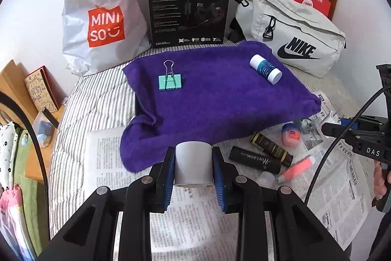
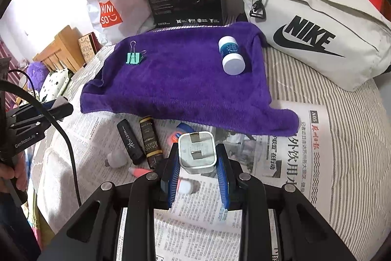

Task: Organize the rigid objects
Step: 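Carry the tape roll and charger onto the purple towel and open both grippers, then move the left gripper to the white USB lamp while the right gripper approaches the Vaseline jar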

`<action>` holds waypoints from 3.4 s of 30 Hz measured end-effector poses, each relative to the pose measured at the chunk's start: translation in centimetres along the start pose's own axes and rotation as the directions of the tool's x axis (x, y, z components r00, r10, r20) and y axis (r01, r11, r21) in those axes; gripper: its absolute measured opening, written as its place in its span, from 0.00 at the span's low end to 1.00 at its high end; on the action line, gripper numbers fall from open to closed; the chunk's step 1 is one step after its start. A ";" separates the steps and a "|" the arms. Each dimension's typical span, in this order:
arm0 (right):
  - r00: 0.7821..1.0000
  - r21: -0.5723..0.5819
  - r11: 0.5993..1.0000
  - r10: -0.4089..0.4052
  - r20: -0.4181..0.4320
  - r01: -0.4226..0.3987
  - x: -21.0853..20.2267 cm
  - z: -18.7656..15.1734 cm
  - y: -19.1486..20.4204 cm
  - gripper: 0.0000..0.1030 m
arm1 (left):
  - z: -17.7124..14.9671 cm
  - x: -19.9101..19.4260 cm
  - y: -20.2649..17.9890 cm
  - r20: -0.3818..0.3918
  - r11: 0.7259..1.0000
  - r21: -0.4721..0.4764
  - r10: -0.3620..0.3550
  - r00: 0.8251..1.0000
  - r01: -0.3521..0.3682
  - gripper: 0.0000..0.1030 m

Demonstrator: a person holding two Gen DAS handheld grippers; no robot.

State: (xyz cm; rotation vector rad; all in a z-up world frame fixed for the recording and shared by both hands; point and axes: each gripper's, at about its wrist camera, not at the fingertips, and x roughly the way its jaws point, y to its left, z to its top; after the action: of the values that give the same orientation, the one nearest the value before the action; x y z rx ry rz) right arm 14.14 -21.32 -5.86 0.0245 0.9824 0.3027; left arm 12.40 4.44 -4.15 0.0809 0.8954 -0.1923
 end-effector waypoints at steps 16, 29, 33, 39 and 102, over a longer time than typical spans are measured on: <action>0.999 -0.029 0.999 -0.041 0.016 0.041 2.8 5.6 -2.2 0.27 | 2.5 3.6 1.1 -0.008 1.000 -0.024 0.000 1.000 0.000 0.27; 0.997 -0.034 0.998 -0.056 -0.048 0.054 9.2 8.8 -4.4 0.27 | 4.8 7.1 1.6 -0.034 0.999 -0.052 -0.003 0.999 0.001 0.27; 0.997 -0.049 0.997 -0.062 -0.053 0.059 10.1 8.8 -4.2 0.27 | 5.0 7.9 2.0 -0.041 0.998 -0.068 0.004 0.999 -0.007 0.27; 0.996 -0.082 0.995 -0.067 -0.051 0.063 11.0 8.9 -3.4 0.27 | 5.4 9.1 2.6 -0.051 0.996 -0.090 0.015 0.999 -0.019 0.27; 0.983 -0.061 0.988 0.150 0.109 -0.144 4.5 7.9 -5.5 0.59 | 1.0 4.6 -3.1 -0.064 0.999 -0.025 0.023 0.998 -0.025 0.54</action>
State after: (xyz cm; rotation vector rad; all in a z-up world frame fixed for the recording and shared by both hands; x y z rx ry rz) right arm 24.24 -24.47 -5.97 0.0658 0.8613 0.4587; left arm 15.33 0.65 -7.11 0.0742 0.9598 -0.1565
